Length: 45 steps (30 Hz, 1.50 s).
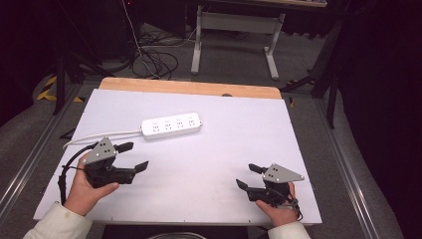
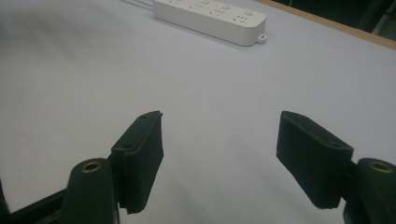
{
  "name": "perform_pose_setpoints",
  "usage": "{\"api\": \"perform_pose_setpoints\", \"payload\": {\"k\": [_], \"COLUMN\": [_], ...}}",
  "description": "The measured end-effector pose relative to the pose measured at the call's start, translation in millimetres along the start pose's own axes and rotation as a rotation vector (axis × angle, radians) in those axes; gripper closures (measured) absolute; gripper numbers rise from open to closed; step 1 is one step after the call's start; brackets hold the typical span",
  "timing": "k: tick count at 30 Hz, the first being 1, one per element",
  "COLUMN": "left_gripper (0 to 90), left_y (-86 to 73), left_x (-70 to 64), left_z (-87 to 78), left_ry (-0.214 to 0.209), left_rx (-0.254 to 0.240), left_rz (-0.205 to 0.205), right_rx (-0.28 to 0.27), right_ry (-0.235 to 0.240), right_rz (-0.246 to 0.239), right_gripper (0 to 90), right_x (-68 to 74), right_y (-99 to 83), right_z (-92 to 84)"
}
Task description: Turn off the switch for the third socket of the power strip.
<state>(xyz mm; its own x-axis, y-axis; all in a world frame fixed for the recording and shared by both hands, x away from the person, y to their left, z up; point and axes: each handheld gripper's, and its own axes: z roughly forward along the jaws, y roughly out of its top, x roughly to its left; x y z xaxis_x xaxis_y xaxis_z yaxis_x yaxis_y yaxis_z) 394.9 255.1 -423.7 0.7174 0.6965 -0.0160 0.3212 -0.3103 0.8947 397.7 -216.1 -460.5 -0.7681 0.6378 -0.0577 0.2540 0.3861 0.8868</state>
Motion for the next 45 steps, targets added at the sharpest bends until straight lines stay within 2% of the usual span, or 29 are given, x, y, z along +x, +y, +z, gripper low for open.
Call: {"api": "perform_pose_setpoints", "payload": {"k": [3,11,15,19,22,23,26,32,37,38,42,45], "left_gripper": [18.9,18.7,18.4,18.5,18.7,18.7,18.7,19.8,22.0,22.0,22.0,21.9], "left_y": [-12.1,-41.4,-54.3,-64.9,-70.2,-70.9,-70.5,-65.0,-63.2,-62.6,-62.1,-62.0], "left_x": [1.2,3.1,4.4,4.6,3.1,3.4,1.8,2.6,2.1,2.2,0.4,0.9], "left_z": [-1.1,-3.3,-3.4,-6.4,-9.0,-9.8,-11.0,-13.1,-17.9,-18.6,-17.8,-18.0], "left_ry": [-0.010,0.007,-0.008,-0.019,-0.006,-0.001,0.013,0.027,0.042,0.047,0.037,0.035], "left_rx": [-0.006,-0.017,0.015,0.019,0.034,0.041,0.040,-0.009,-0.031,-0.028,-0.024,-0.027], "left_rz": [-0.024,-0.025,-0.069,-0.094,-0.090,-0.076,-0.074,-0.084,-0.058,-0.039,-0.044,-0.068], "right_rx": [0.001,0.000,-0.001,0.003,0.004,0.005,0.005,0.005,0.003,0.003,0.004,0.005], "right_ry": [0.001,0.000,0.000,0.003,0.004,0.005,0.005,0.003,0.002,0.001,0.001,0.000], "right_rz": [0.000,-0.005,-0.003,-0.003,-0.006,-0.007,-0.009,-0.011,-0.010,-0.011,-0.013,-0.013], "right_gripper": [32.0,32.0,32.0,32.1,32.1,32.1,32.1,32.1,32.1,32.1,32.1,32.1], "right_x": [-0.1,-0.3,-0.4,-0.6,-0.5,-0.4,-0.2,-0.1,1.1,1.1,0.6,0.3], "right_y": [-0.1,-0.4,-0.6,-0.9,-0.9,-0.9,-0.9,-0.6,0.1,0.1,-0.1,-0.3], "right_z": [0.0,-0.6,-1.0,-0.8,-0.7,-0.6,-0.1,-0.5,-0.8,-0.7,-0.6,-0.4]}}
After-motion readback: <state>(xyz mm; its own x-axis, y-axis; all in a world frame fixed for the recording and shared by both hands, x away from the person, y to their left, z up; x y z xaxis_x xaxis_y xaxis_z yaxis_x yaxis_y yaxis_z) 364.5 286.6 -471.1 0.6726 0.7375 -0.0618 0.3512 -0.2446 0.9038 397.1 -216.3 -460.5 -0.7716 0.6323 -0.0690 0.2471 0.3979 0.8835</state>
